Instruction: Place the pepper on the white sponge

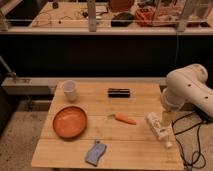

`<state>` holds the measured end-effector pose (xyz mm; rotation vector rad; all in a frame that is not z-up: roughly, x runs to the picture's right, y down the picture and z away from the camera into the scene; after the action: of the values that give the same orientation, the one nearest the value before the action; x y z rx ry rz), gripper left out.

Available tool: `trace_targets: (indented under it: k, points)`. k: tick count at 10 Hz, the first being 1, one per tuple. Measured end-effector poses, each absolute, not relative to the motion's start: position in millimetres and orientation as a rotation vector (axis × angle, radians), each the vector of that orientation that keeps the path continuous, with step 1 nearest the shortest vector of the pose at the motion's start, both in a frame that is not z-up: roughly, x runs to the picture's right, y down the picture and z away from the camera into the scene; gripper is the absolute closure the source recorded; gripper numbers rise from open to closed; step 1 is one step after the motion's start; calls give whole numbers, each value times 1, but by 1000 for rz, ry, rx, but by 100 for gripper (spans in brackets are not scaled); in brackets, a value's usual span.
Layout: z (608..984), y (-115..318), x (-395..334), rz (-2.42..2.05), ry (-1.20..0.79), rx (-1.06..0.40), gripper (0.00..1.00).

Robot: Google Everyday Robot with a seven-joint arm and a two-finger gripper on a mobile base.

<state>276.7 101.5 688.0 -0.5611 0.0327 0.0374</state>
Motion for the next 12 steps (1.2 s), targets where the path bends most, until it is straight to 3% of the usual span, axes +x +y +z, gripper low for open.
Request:
trace_targets:
  k: [12]
  points:
    - [743,79,211,-30,-53,-553,20]
